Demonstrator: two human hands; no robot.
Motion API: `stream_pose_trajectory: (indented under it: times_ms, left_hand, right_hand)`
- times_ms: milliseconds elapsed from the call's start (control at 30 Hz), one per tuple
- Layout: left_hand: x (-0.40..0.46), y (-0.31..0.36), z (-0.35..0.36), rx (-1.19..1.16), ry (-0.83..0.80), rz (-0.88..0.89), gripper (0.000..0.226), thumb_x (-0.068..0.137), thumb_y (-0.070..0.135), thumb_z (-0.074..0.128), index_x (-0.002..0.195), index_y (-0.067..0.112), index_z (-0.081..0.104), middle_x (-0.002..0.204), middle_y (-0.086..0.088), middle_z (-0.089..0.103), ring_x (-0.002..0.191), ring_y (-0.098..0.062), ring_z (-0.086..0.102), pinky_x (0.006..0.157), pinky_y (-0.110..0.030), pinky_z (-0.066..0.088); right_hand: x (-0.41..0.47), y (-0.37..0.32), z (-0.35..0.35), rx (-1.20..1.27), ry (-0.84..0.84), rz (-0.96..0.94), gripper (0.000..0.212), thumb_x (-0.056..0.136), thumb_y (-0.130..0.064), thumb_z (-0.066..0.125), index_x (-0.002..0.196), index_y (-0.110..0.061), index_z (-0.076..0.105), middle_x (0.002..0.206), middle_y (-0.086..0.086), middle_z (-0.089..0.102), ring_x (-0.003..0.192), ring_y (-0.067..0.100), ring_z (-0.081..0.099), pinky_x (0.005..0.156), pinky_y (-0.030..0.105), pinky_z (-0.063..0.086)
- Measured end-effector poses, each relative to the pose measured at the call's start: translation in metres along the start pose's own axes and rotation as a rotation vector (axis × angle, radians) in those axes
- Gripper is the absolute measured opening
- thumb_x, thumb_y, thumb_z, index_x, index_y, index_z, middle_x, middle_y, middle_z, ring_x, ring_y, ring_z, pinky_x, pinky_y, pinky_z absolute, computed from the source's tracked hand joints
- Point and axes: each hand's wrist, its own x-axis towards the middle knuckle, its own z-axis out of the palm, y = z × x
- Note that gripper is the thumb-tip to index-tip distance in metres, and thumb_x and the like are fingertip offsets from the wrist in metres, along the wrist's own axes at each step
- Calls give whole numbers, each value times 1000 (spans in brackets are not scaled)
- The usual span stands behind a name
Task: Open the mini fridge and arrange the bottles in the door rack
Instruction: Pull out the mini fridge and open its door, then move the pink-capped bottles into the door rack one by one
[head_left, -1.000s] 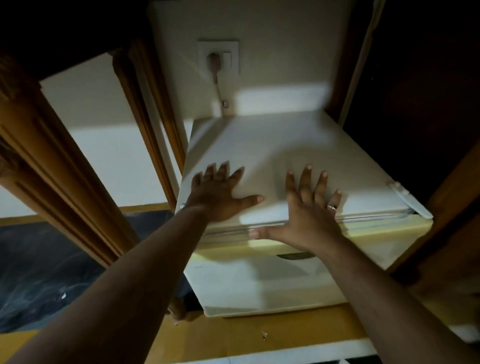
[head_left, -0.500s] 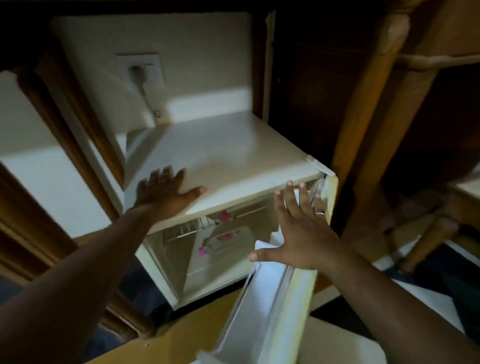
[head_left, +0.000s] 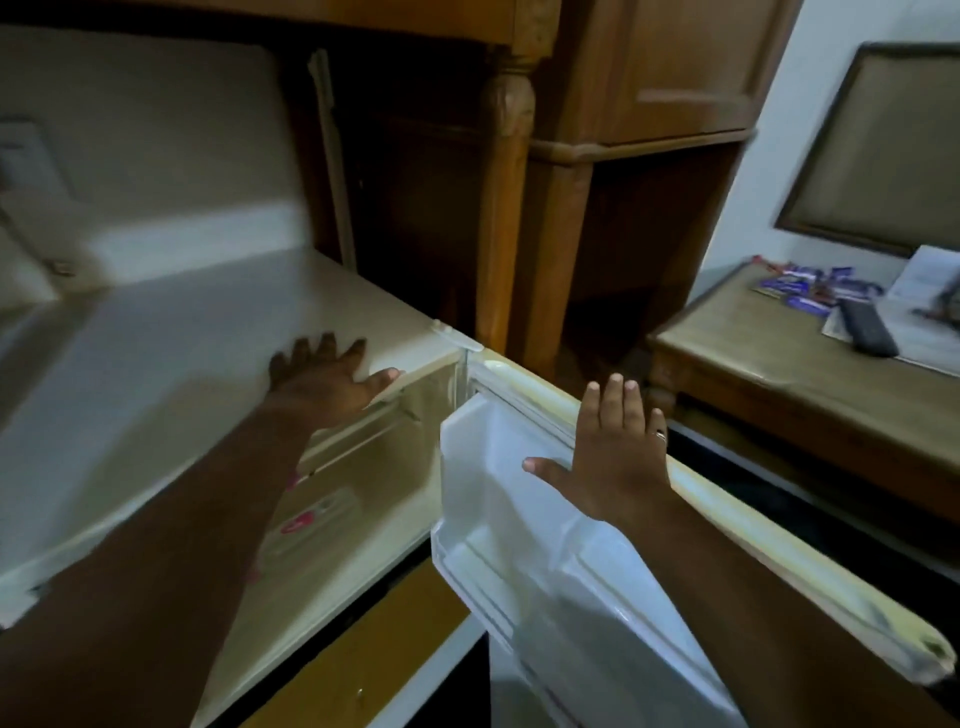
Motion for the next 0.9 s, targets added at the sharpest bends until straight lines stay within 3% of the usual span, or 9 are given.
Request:
stream_pose_trajectory:
  times_ms: [300, 400, 533, 600, 667, 733, 800, 900]
  left_hand:
    - [13, 8, 2, -28, 19, -43, 92, 83, 89, 11, 161, 40, 11, 171, -5, 5, 154, -36, 3, 120, -60, 3]
    - [18, 3, 7, 10, 51, -37, 97, 78, 92, 5, 160, 40, 14, 170, -6, 11, 153, -37, 10, 119, -59, 9]
    - [21, 5, 8, 40, 78, -33, 98, 77, 92, 4, 160, 39, 15, 169, -5, 14, 152, -38, 14, 118, -59, 14]
    - [21, 5, 7, 36, 78, -28, 99, 78, 92, 5, 160, 39, 14, 169, -6, 13, 152, -38, 13, 118, -60, 13]
    - [20, 6, 7, 29, 61, -23, 100, 77, 93, 4, 160, 39, 12, 170, -6, 11, 152, -39, 11, 119, -60, 12]
    - [18, 5, 7, 17, 50, -21, 100, 76, 93, 5, 161, 39, 11, 170, -6, 9, 153, -39, 9, 119, -61, 10]
    - [17, 5, 5, 13, 54, -10, 101, 77, 93, 5, 161, 38, 11, 170, -7, 9, 153, -40, 8, 119, -61, 11]
    - [17, 3, 4, 28, 64, 5, 103, 76, 93, 4, 161, 37, 12, 169, -8, 11, 151, -41, 11, 118, -63, 13]
  right_hand:
    - [40, 24, 11, -44, 46, 37, 128, 61, -94, -5, 155, -9, 9, 165, 16, 5, 152, 34, -1, 120, 53, 7]
    - [45, 26, 8, -26, 15, 27, 128, 61, -96, 2, 155, -8, 8, 165, 17, 3, 152, 33, -4, 121, 52, 4]
    - [40, 20, -6, 61, -16, 0, 115, 76, -87, 31, 155, -7, 5, 165, 16, -3, 151, 34, -7, 121, 52, 2]
    - [23, -1, -2, 247, 160, -91, 95, 86, -72, 45, 152, -8, 24, 163, 17, 16, 150, 34, 12, 119, 50, 17]
    - [-4, -22, 21, 407, 256, -207, 64, 90, -58, 48, 136, -14, 51, 142, 13, 52, 132, 31, 48, 105, 46, 42]
    - [-30, -25, 54, 392, -2, -259, 45, 93, -48, 47, 121, -16, 62, 121, 9, 65, 111, 28, 62, 93, 43, 52]
    - [-48, -4, 90, 255, -305, -190, 37, 97, -38, 45, 123, -15, 60, 125, 9, 62, 116, 28, 58, 97, 41, 49]
    - [-59, 41, 128, 79, -469, -40, 32, 99, -23, 42, 127, -13, 53, 135, 8, 54, 124, 25, 52, 104, 36, 43]
